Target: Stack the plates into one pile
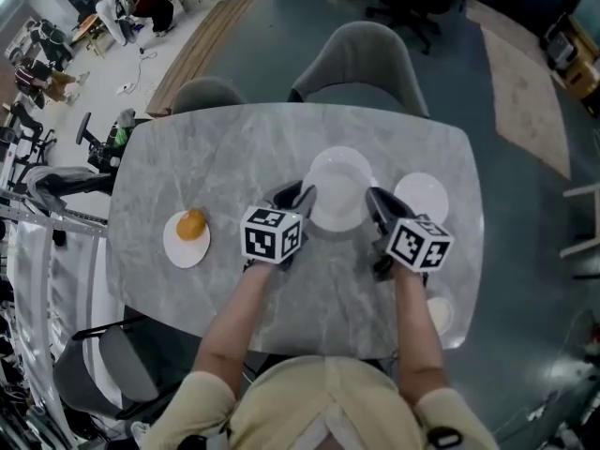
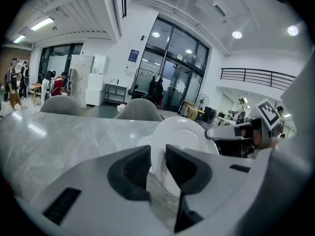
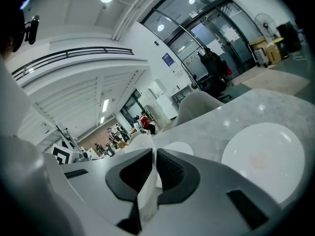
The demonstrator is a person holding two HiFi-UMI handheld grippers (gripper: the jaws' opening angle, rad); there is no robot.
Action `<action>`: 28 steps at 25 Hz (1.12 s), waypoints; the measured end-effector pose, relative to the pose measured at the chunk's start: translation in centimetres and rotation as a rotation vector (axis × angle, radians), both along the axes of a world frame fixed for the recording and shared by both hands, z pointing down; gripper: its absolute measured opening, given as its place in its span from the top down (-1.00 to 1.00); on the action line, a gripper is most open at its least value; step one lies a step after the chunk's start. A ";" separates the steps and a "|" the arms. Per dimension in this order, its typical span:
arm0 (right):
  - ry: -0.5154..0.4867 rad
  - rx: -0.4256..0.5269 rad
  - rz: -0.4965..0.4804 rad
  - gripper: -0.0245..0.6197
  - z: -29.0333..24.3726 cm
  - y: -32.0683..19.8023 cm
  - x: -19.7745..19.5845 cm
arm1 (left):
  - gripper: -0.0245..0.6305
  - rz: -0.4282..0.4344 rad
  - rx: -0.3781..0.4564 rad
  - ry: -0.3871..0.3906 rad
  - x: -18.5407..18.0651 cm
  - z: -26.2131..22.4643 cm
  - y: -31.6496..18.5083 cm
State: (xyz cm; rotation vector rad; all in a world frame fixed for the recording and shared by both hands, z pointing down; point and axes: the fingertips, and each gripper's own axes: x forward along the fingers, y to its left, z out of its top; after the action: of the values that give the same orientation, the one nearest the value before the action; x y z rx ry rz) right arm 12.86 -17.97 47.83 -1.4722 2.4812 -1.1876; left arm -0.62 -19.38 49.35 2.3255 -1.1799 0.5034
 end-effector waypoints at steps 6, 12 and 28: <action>0.016 -0.044 0.044 0.85 2.1 -2.6 0.4 | 0.66 0.002 -0.031 -0.074 0.4 1.7 -2.9; 0.060 -0.068 0.096 0.85 4.2 -4.7 1.0 | 0.66 -0.002 -0.047 -0.139 1.2 3.3 -5.1; 0.262 -0.097 0.146 0.85 6.8 -6.7 1.6 | 0.63 0.004 -0.083 -0.207 1.7 6.7 -7.1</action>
State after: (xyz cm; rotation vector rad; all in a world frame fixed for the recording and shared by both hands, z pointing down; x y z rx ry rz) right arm 14.46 -24.64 54.63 -1.9116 2.4460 -1.1719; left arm 1.05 -26.50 56.07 2.2473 -1.2229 0.7951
